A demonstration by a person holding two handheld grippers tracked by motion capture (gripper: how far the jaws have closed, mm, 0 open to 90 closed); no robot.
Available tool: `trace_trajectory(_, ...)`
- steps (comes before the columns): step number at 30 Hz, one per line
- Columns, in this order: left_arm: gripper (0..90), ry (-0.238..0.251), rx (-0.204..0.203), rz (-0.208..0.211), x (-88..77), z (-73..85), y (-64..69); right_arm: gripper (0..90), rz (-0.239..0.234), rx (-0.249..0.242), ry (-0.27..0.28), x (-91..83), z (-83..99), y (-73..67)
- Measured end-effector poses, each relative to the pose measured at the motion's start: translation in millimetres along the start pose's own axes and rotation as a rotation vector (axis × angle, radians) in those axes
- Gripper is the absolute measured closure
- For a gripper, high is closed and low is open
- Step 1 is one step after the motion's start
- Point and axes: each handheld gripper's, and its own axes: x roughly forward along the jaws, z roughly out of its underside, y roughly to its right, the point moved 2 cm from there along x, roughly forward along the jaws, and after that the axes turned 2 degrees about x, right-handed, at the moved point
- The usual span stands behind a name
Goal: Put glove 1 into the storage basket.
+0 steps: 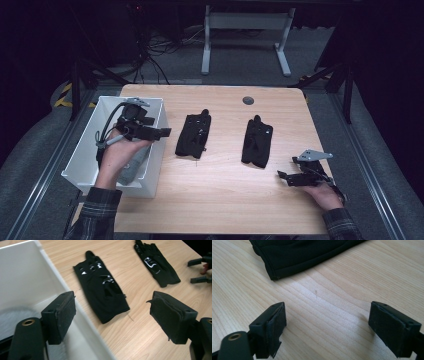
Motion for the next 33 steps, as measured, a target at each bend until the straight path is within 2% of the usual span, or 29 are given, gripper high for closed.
trace_trajectory(11, 19.5, -0.016, 0.079, 0.051, 34.4, -4.2, 44.9, 14.8, 0.0, 0.001, 0.0, 0.2, -0.2, -0.2)
trace_trajectory(19, 18.9, -0.044, 0.132, 0.081, 64.0, 5.6, 73.9, 14.4, 0.003, 0.002, -0.001, 0.4, -0.3, -0.6)
trace_trajectory(22, 18.6, -0.045, 0.131, 0.078, 72.8, 10.5, 78.6, 14.2, 0.004, 0.001, -0.002, 0.5, -0.4, -0.5)
trace_trajectory(26, 18.2, -0.053, 0.157, 0.088, 85.9, 19.4, 86.6, 13.8, 0.005, -0.001, -0.003, 0.6, -0.5, -0.4)
trace_trajectory(28, 18.2, -0.052, 0.171, 0.076, 90.5, 24.0, 88.7, 13.8, 0.003, -0.005, -0.004, 0.7, -0.5, -0.1)
trace_trajectory(30, 18.1, -0.052, 0.164, 0.082, 96.8, 30.3, 90.8, 13.8, 0.003, -0.004, -0.004, 0.7, -0.6, -0.1)
trace_trajectory(33, 17.6, -0.067, 0.176, 0.085, 106.4, 41.4, 92.7, 15.0, -0.001, -0.006, -0.002, 0.6, -0.5, -0.4)
